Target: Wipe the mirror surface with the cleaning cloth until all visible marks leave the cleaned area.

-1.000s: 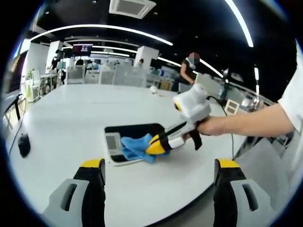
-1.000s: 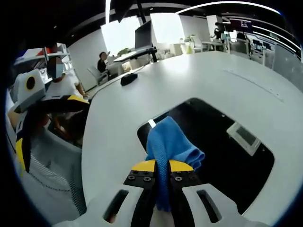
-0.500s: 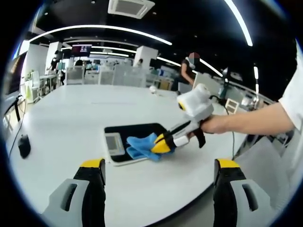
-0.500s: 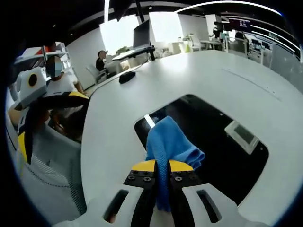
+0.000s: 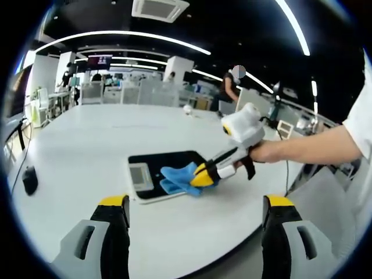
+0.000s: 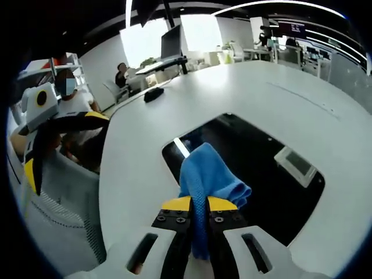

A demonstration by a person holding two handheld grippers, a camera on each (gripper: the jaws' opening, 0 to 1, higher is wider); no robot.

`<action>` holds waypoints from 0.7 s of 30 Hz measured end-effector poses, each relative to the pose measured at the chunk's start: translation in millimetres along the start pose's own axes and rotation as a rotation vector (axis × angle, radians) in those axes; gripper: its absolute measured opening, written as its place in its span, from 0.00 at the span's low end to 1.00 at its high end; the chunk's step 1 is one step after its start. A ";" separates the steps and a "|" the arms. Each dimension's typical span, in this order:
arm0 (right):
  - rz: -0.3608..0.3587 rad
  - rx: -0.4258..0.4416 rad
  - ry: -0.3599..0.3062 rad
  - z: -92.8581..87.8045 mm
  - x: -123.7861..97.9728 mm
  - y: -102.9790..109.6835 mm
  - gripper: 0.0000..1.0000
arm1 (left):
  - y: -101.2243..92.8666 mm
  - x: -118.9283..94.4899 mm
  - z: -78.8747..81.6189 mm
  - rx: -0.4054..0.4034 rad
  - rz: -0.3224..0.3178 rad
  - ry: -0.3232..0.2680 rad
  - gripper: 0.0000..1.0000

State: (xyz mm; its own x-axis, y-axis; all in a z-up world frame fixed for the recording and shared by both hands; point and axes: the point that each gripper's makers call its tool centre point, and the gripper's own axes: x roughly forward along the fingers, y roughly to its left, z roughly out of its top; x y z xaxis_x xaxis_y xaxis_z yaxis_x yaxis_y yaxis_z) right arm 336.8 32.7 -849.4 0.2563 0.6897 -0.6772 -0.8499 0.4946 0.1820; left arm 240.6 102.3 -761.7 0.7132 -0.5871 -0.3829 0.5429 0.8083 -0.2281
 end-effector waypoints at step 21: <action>0.016 -0.012 0.006 1.2 -0.3 -0.7 0.03 | 0.6 0.3 -0.4 -0.004 0.003 0.002 0.95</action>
State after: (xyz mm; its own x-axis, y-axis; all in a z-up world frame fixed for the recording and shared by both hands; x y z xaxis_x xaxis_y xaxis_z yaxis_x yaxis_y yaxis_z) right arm 337.9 32.9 -848.5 0.2402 0.6938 -0.6790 -0.8591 0.4776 0.1842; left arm 241.0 102.6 -762.3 0.7137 -0.5849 -0.3855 0.5394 0.8099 -0.2302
